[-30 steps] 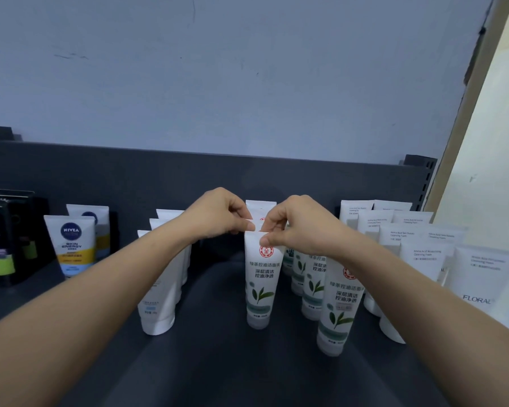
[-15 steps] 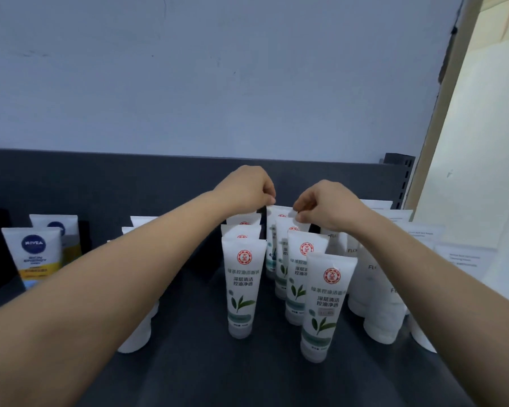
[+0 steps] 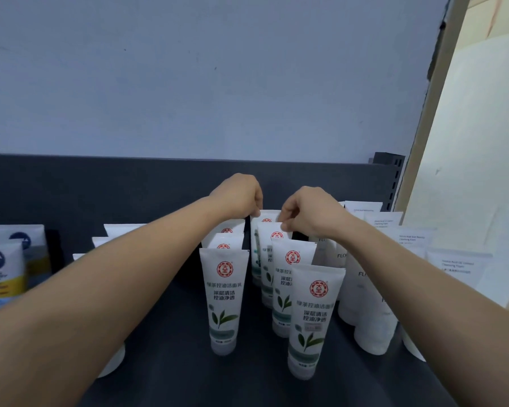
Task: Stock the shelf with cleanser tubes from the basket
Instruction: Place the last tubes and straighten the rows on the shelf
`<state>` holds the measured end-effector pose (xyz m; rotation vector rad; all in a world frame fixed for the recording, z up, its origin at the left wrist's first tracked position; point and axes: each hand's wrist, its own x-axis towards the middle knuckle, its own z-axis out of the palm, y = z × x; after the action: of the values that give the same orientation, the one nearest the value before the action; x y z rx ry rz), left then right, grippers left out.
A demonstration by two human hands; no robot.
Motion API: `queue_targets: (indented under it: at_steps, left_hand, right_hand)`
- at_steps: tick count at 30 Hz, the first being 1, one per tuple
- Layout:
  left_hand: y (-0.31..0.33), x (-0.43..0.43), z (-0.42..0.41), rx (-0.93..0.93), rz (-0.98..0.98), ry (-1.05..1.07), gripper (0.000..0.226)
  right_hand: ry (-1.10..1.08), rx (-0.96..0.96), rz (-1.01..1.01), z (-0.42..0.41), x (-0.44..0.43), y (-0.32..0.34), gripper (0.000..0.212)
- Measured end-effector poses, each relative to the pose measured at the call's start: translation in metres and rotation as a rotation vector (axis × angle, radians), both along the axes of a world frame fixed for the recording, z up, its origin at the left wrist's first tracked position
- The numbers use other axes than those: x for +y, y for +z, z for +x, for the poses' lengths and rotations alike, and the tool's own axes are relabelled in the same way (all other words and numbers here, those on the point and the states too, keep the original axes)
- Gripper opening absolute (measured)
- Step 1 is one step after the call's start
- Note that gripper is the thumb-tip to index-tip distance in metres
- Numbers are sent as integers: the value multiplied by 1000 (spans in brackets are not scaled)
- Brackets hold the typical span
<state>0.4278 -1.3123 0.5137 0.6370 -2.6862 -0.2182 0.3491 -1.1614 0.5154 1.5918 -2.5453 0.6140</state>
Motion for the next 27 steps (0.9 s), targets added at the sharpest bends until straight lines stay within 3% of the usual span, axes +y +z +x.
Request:
queue_targets:
  at_steps: [27]
  left_hand:
    - [8, 9, 19, 78, 105, -20, 10]
  right_hand:
    - [27, -8, -59, 7, -9, -5, 18]
